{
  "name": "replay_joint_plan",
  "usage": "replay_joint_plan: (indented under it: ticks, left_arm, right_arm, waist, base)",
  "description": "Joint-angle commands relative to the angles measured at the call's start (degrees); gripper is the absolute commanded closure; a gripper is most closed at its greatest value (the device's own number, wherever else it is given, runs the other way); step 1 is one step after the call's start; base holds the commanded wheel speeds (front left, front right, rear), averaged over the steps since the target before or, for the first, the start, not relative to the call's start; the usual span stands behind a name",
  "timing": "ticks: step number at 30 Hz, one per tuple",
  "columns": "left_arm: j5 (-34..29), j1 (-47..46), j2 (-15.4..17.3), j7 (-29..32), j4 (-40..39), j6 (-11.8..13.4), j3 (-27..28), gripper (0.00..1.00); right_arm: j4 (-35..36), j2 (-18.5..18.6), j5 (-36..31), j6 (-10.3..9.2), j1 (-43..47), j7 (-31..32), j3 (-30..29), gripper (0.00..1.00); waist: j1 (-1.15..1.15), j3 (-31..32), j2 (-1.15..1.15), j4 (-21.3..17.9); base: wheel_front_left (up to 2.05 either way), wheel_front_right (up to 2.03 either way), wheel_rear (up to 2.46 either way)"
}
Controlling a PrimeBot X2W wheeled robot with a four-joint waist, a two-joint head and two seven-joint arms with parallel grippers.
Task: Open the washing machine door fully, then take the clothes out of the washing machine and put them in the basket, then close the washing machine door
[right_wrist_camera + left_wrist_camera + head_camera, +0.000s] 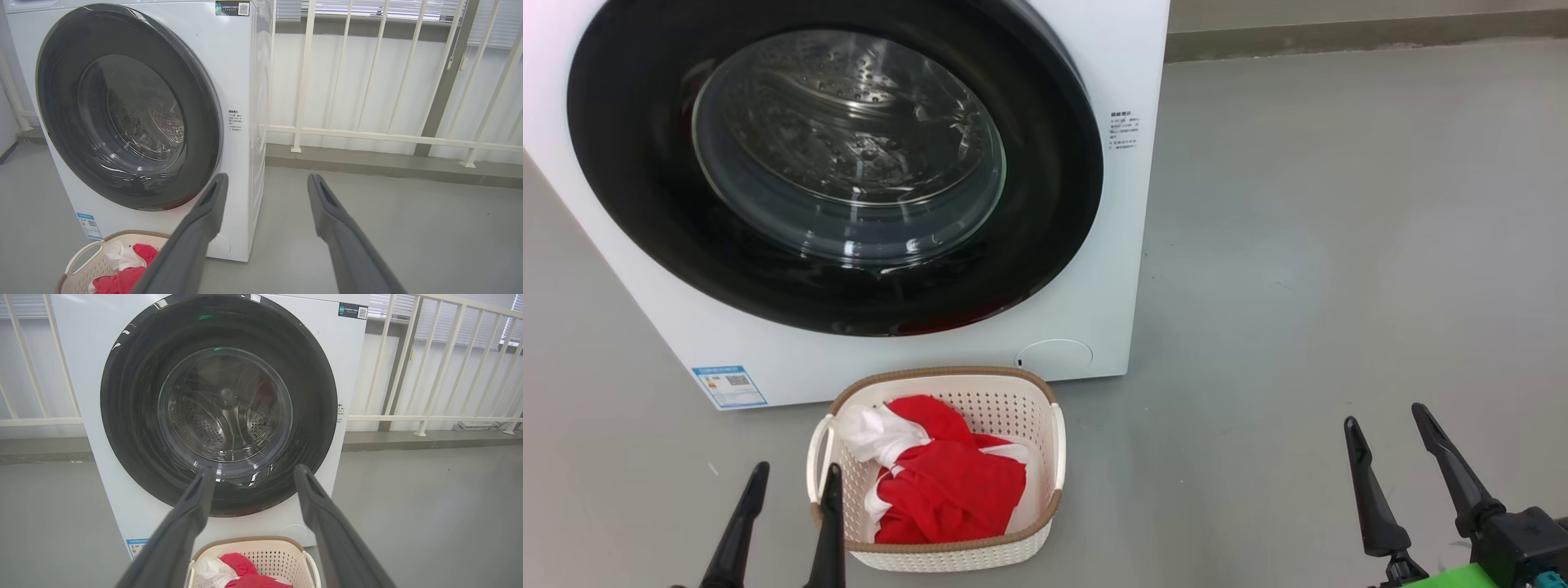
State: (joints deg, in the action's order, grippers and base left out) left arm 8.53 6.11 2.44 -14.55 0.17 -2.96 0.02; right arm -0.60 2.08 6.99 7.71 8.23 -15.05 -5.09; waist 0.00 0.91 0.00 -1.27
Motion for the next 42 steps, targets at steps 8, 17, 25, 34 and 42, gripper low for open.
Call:
replay_joint_plan:
  ticks: [8,17,25,34,42]
  left_arm:
    - [-0.1,-0.5,0.4,-0.4,-1.1,0.6,1.5,0.0]
    - [-0.3,0.3,-0.3,0.4,2.1,0.9,-0.3,1.0]
    - [5.1,-0.4,-0.2,1.8,2.9,0.6,0.2,1.0]
    - [11.2,-1.4,-0.2,3.2,3.8,0.2,0.6,1.0]
    - [16.5,-2.2,-0.1,4.5,4.5,-0.2,1.1,1.0]
  right_arm:
    - [1.3,0.8,0.2,-0.22,-1.1,0.0,1.1,0.0]
    - [-2.5,-0.6,0.2,0.01,0.3,0.0,0.4,1.0]
    - [-3.0,-0.3,6.0,0.0,-0.5,1.1,0.6,1.0]
    - [-3.9,0.1,12.5,-0.02,-1.7,2.3,0.9,1.0]
    - [-4.6,0.4,18.2,-0.04,-2.6,3.5,1.1,1.0]
  waist:
    - [0.0,0.2,0.0,0.5]
    - [0.0,0.1,0.0,0.8]
    - [0.1,0.2,0.0,0.8]
    - [0.0,0.0,0.0,0.8]
    - [0.0,-0.1,0.0,0.9]
  base:
    - [0.0,0.0,0.0]
    - [0.0,0.0,0.0]
    - [0.0,0.0,0.0]
    - [0.0,0.0,0.0]
    - [0.0,0.0,0.0]
